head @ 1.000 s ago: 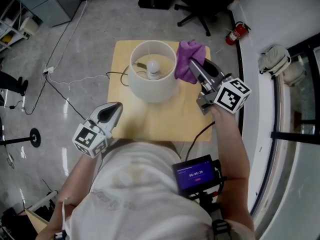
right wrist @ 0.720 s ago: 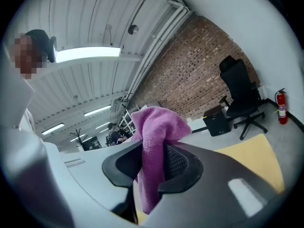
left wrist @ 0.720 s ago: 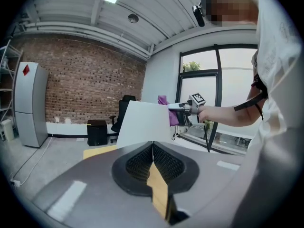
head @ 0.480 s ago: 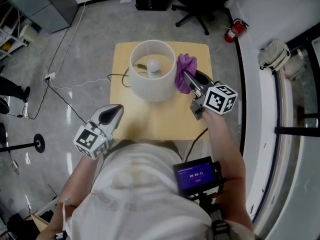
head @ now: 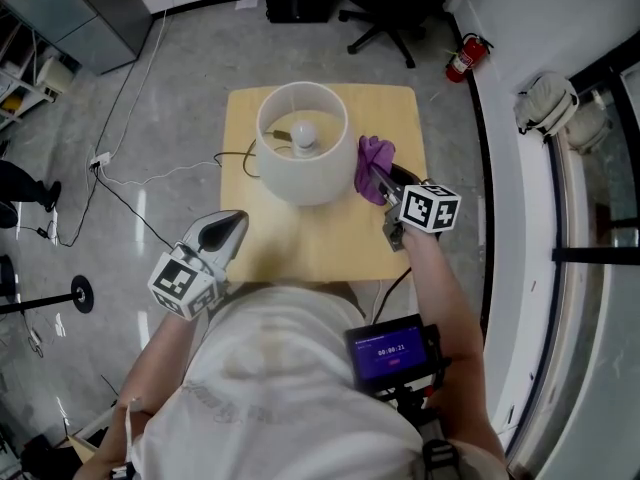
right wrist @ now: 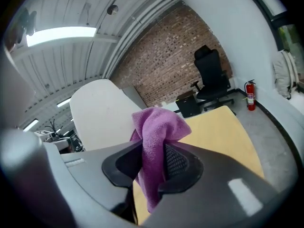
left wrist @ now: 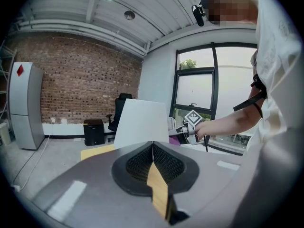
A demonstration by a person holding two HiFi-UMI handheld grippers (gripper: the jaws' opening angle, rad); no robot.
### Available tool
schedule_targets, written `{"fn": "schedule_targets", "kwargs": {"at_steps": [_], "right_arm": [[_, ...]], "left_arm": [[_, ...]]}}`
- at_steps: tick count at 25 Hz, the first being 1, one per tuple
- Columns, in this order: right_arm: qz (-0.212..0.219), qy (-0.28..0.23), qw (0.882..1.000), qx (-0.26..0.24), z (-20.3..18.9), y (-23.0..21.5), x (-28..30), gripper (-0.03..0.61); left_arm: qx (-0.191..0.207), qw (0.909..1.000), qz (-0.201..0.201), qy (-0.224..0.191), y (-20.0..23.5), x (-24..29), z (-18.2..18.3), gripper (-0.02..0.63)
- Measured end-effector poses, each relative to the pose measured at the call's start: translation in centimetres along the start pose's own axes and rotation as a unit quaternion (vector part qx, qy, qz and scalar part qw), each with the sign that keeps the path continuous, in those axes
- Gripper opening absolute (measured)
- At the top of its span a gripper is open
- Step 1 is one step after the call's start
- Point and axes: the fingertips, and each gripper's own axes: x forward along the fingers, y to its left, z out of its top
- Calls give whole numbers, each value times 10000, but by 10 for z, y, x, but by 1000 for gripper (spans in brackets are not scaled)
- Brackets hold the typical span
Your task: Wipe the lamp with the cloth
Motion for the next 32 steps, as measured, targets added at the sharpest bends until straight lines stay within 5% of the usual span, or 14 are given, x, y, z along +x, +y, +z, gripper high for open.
{"fn": "schedule_targets", "kwargs": {"at_steps": [4, 9, 12, 16, 20, 25, 32], "right_arm": [[48, -791, 9969, -40, 37, 15, -28, 109], [723, -1947, 9721, -1094, 105, 108, -70, 109], [925, -2148, 9523, -1962, 119, 157, -76, 109], [642, -1826, 9390, -2842, 100, 173, -56, 109], [454, -1670, 9420, -2876, 72, 164, -34, 109], [93, -1208, 9650, -2324, 23, 112, -26, 109], [-651, -376, 9791, -1891, -32, 54, -27, 109]], "left_arm": [[-5, 10000, -68, -50, 1, -1, 1, 2], [-27, 9998, -179, -81, -1, -3, 2, 2], [-33, 9997, -220, -110, -1, -3, 5, 2], [-82, 9996, -247, -135, 3, -7, 6, 2], [-132, 9997, -91, -186, 18, -19, 7, 2], [-233, 9996, -102, -114, 15, -12, 2, 3], [-148, 9995, -241, -131, 12, -10, 3, 3]]}}
